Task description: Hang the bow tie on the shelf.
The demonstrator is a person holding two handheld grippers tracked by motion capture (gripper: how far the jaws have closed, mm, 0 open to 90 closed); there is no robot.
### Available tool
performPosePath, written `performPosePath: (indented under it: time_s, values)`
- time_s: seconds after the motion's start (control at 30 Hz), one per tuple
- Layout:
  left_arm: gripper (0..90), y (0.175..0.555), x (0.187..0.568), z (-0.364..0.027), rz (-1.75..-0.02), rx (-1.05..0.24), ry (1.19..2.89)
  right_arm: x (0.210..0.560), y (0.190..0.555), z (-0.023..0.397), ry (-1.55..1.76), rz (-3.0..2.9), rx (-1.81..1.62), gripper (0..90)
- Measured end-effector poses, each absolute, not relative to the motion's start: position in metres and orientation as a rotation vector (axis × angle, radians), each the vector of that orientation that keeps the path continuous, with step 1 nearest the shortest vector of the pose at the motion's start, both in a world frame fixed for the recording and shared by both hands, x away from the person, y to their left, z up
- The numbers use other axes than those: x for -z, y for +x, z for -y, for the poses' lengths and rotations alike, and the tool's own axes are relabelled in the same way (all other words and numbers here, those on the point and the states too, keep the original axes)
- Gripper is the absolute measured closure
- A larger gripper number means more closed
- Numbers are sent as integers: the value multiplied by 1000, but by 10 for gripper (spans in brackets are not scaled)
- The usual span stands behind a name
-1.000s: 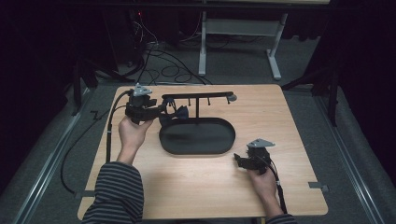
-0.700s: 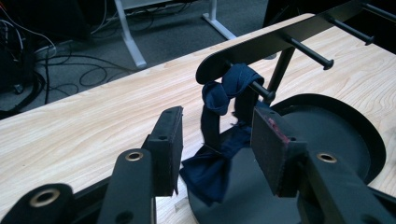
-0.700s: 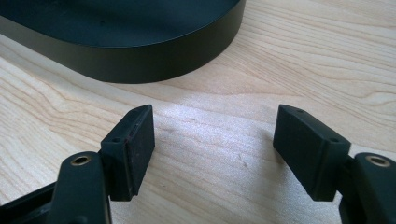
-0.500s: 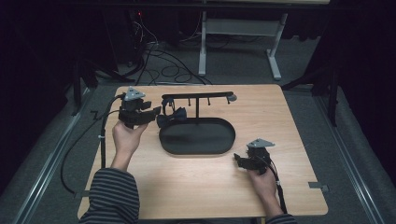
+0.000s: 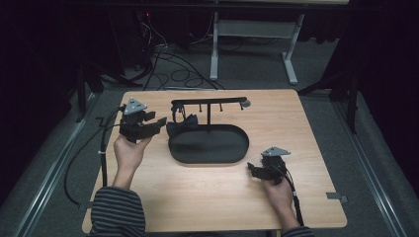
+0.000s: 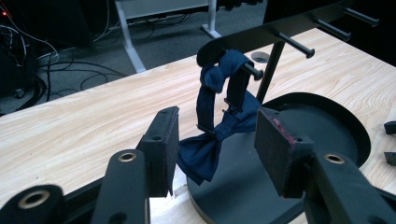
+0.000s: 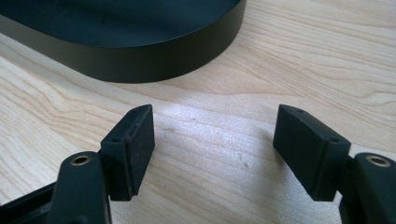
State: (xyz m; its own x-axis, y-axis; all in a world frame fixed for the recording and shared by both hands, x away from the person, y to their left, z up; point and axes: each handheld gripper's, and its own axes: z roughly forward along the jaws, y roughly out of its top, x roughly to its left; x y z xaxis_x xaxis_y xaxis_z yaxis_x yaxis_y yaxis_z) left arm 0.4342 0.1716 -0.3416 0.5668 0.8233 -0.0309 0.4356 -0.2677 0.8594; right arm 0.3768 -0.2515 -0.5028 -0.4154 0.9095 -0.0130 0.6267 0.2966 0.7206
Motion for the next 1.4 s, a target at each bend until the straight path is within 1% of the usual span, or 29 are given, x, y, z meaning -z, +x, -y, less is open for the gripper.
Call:
performPosePath:
  time_s: [0.4,0.9,1.4]
  values:
    - [493,417,346,-186,-1035,-529,1856,503,377,251,1369,-2151,-903,308]
    - [497,393,344,-194,-1016,-551,1828,503,377,251,1365,-2155,-903,308]
    - [496,382,353,-202,-1009,-535,1788,503,376,250,1369,-2154,-905,309]
